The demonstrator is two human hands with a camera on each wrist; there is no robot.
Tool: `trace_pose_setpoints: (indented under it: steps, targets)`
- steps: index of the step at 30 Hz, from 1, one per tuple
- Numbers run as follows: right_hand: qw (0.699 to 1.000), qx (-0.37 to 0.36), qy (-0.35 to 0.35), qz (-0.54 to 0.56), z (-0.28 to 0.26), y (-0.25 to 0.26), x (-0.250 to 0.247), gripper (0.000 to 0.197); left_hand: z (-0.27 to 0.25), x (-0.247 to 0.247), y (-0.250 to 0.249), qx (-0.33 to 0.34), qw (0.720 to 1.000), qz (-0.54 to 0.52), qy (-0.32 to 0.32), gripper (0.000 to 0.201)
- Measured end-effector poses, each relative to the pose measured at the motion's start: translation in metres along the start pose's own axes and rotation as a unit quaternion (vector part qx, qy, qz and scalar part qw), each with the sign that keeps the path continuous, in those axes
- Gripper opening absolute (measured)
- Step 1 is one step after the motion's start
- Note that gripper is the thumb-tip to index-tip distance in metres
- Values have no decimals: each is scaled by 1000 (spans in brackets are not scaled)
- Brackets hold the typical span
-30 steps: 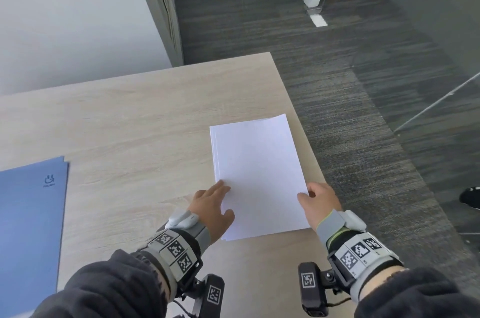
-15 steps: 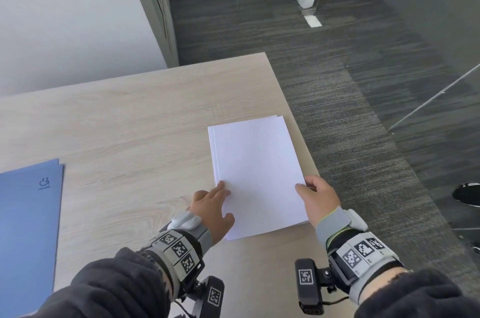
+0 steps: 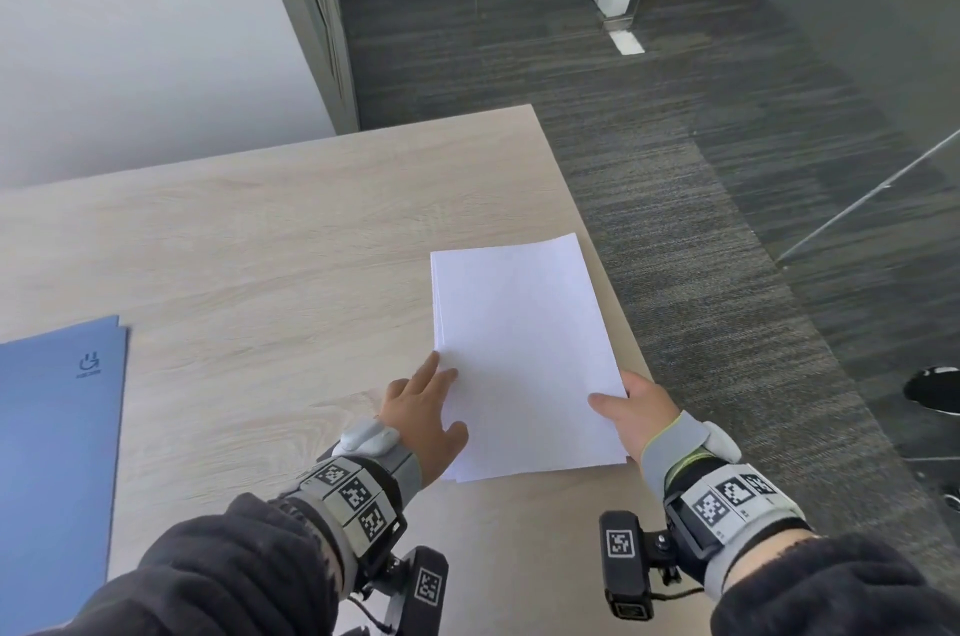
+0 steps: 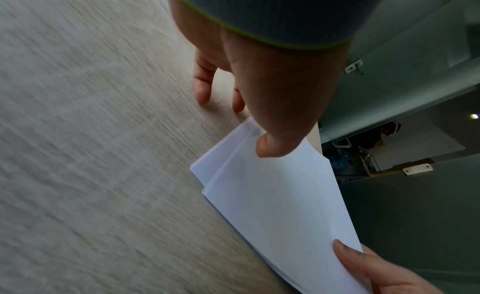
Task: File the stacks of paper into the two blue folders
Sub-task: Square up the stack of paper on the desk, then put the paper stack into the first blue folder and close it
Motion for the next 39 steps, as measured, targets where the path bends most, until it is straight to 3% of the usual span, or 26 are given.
trace_pose_setpoints:
  steps: [7,14,21,25,28,30,33,35,39]
  targets:
    - [1000,-5,-10,21,-2,-8,-8,24,0,-2,-3,-4,1000,27,4,76]
    - [995,-12,-96,-21,-9,-3,-25,27,3,5,1,-11,995,82,59,79]
    - [991,-13,-135,6,-9,-8,-49,20,1,3,-2,-11,995,81,52,77]
    - [989,-9,-97,114,-14,-11,-45,26,4,-15,-3,-36,999,-30,-13,65]
    - [986,11,-30,163,-20,-10,-23,26,5,-31,10,-74,982,-159,-66,63]
    - [984,28,25,173,-24,-10,-3,24,4,-30,19,-89,942,-322,-38,64]
    - [978,47,101,174,-30,-12,30,28,-4,-33,34,-121,848,-516,-15,48]
    - [976,49,142,159,-34,-12,47,36,-10,-40,44,-133,846,-514,-35,39]
    - [967,61,204,139,-42,-7,85,59,-30,-55,66,-116,871,-473,-68,31]
Point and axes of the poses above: each hand's wrist, its own z-axis towards the middle knuckle, its own x-axis out of the palm, y = z × x, the point moved 8 cm from there along z, towards the middle knuckle, and after that the axes turned 6 degrees about z, right-handed, at the moved point
